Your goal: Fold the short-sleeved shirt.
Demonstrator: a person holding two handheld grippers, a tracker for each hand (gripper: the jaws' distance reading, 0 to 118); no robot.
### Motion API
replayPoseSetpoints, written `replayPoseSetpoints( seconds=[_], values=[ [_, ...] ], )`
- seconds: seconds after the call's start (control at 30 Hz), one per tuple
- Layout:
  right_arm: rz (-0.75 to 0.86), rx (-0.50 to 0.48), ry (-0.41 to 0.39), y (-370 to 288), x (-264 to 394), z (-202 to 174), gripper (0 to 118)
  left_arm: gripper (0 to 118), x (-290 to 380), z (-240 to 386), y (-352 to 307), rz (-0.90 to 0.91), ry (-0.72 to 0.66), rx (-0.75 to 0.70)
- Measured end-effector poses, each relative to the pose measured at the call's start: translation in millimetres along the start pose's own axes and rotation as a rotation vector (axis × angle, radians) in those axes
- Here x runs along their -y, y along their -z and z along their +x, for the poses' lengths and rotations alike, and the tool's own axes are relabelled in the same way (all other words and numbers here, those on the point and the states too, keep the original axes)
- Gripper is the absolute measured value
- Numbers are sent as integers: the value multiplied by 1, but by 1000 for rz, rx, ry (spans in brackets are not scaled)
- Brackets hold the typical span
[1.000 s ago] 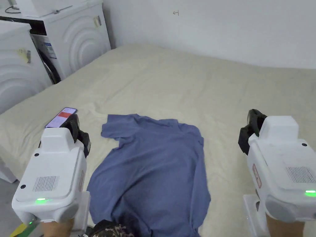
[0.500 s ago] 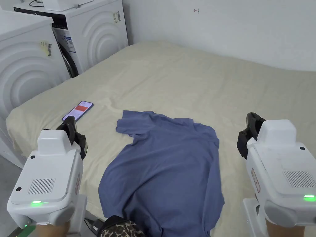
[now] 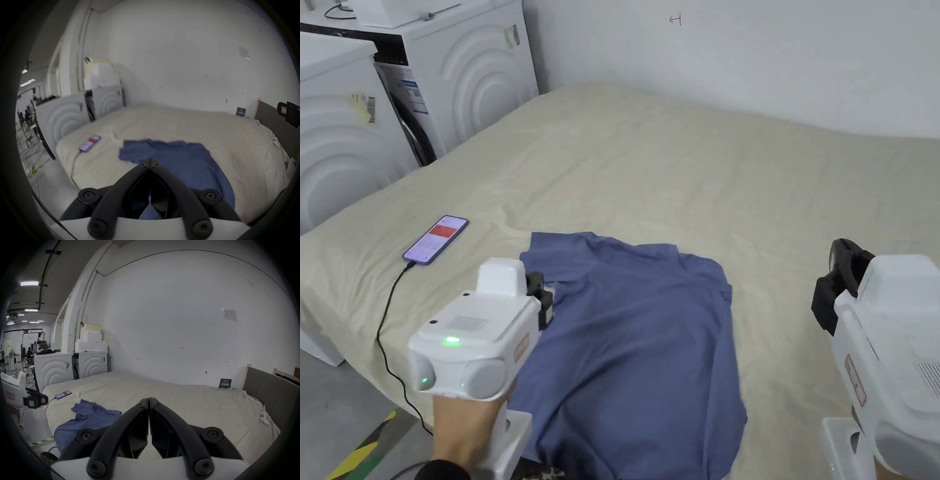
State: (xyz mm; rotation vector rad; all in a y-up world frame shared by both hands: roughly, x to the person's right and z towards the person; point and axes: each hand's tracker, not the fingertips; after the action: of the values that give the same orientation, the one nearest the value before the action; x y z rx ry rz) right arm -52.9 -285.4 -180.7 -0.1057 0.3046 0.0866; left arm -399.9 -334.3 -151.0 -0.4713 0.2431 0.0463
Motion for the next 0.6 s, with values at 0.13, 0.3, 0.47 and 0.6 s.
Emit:
replayPoseSetpoints(
  seconds=[0.13,0.3,0.47,0.6],
  values=[
    [-22,20,-1,6,8,11,0,17,3,18,52,-224,-20,62],
    [-43,33,6,7,15,20,0,93,17,41,106,-386,7,90],
    [-70,65,5,11,32,42,0,101,35,55,151,-475,40,86],
    [-97,86,5,12,42,53,0,101,43,76,158,-554,99,81]
  ],
)
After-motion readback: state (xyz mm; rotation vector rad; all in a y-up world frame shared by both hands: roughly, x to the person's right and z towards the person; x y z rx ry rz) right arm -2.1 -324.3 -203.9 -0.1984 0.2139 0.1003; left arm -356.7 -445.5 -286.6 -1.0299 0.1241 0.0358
